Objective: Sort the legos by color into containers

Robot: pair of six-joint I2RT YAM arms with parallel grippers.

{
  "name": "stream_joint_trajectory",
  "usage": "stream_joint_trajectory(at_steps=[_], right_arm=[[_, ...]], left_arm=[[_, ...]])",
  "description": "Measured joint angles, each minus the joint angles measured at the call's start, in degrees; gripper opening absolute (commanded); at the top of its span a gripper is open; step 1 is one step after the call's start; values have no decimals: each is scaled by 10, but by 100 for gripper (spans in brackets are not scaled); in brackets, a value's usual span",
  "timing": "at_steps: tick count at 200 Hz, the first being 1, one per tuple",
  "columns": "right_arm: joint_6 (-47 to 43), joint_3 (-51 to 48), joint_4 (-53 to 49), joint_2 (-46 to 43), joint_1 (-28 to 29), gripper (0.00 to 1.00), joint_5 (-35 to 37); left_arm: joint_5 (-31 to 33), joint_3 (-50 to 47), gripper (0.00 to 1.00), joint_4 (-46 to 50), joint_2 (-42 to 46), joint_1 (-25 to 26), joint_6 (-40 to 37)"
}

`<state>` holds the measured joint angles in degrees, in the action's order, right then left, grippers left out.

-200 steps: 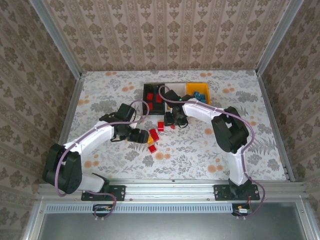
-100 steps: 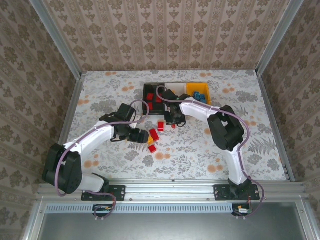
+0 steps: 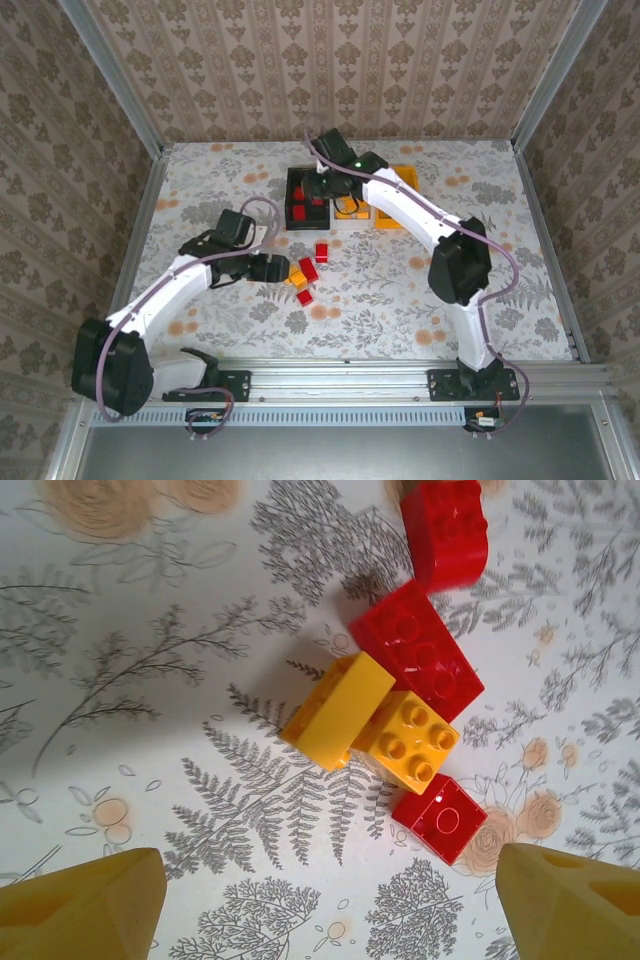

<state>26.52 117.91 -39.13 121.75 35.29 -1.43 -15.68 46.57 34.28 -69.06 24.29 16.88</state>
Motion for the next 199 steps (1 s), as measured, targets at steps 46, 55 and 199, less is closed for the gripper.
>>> stream_joint_trajectory(at_steps=[46,55,199], right_arm=[[-24,193,10,179,-3,23,15],[-26,222,10,209,-4,23,23],[-38,164,-19,127,-20,57,17]], left_arm=[[-25,-20,89,-4,32,-36,15],[-28,-22,89,-4,32,-37,15],[-42,-27,89,-5,26,-26,26]])
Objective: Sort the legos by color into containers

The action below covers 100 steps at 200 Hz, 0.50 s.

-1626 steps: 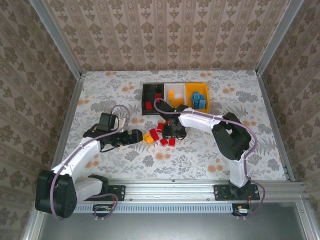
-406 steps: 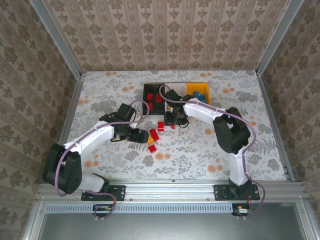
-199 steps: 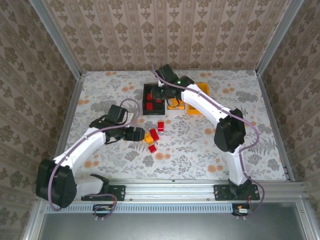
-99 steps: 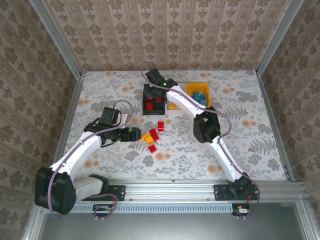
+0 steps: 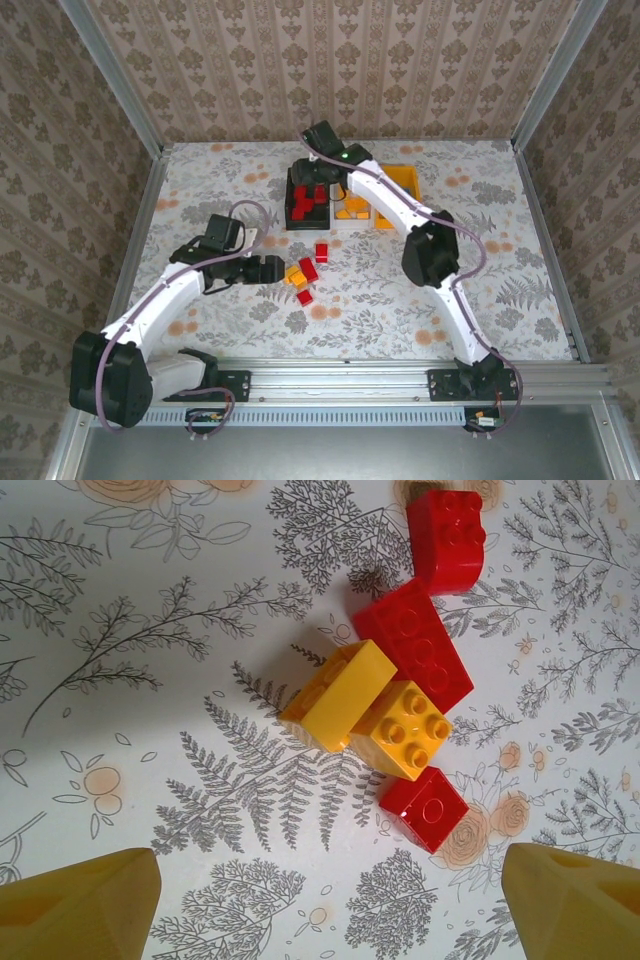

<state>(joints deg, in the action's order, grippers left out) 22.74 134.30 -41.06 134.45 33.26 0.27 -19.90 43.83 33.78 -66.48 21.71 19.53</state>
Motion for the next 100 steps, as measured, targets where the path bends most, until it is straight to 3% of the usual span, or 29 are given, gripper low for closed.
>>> stream_joint_trajectory(at_steps=[49,100], right_arm=[[-6,-194,-14,-187,22,65,-50],[-25,-341,-46,-196,112,65,-50]], left_arm=[[6,-26,91,-11,51,-20,27],[7,-46,91,-18,174,-94,63]])
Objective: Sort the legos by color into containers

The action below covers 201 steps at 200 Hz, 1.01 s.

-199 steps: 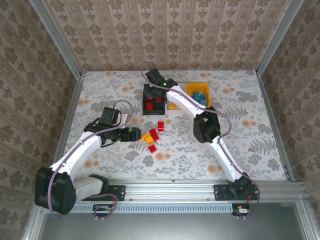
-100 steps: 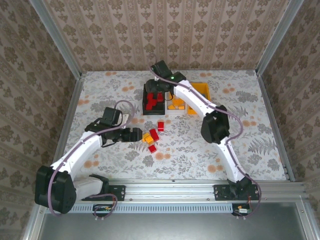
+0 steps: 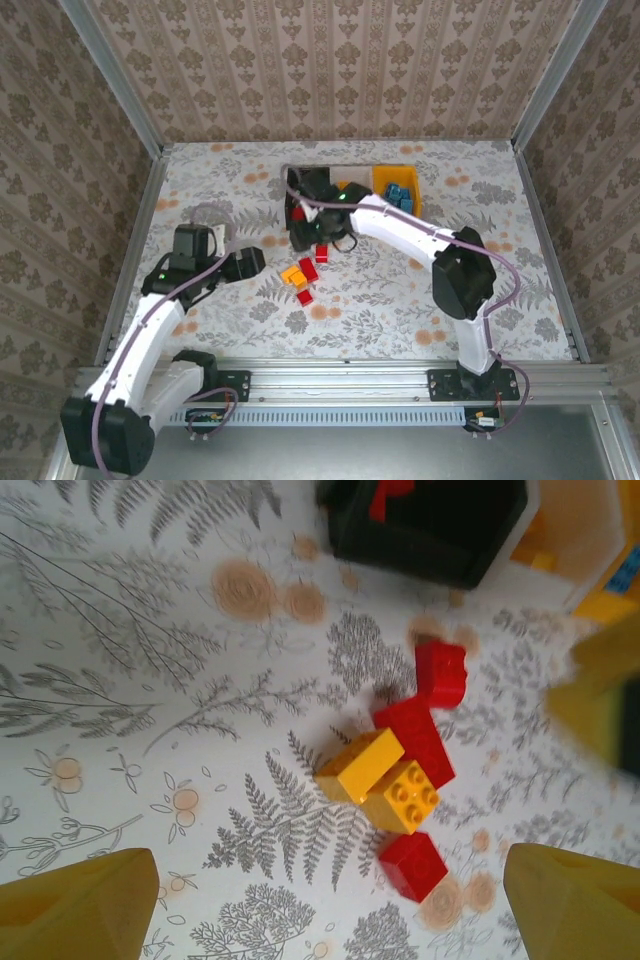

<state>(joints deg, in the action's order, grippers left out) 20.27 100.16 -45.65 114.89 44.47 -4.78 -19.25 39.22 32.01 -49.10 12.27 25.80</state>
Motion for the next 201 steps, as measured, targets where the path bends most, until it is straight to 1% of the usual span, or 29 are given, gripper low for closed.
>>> stream_joint_trajectory(at_steps=[27,64,101,147,201], right_arm=[[-6,-3,-8,23,37,63,1],[-17,46,-27,78,64,61,10],[-19,68,-44,108,68,60,12],[-18,70,-59,109,73,58,17],[-15,70,-61,119,82,57,40]], left_arm=[[0,-5,92,2,48,-26,12],[-5,-5,92,14,69,-51,12],[-16,-10,93,19,68,-64,12],[-34,-19,93,17,67,-77,12],[-48,-21,94,9,64,-85,12]])
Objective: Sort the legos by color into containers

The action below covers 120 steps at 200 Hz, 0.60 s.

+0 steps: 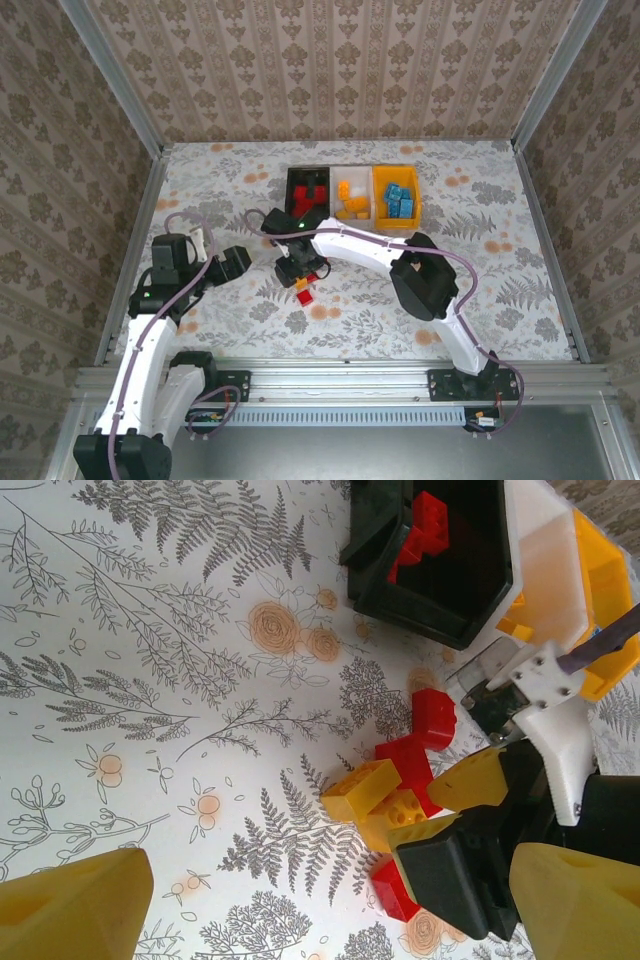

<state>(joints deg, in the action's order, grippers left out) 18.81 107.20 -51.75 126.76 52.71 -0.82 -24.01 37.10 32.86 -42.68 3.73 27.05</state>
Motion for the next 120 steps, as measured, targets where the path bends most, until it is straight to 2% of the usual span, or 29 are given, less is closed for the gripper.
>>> stream_joint_trajectory(at_steps=[48,97,120], right_arm=[[9,1,-4,23,2,54,12],[19,8,-12,26,10,33,36],[24,11,-12,26,10,30,43]], left_arm=[[-6,-4,94,-3,0,-1,0],[-11,-4,94,-3,0,-4,0],[-14,-4,94,-3,0,-5,0]])
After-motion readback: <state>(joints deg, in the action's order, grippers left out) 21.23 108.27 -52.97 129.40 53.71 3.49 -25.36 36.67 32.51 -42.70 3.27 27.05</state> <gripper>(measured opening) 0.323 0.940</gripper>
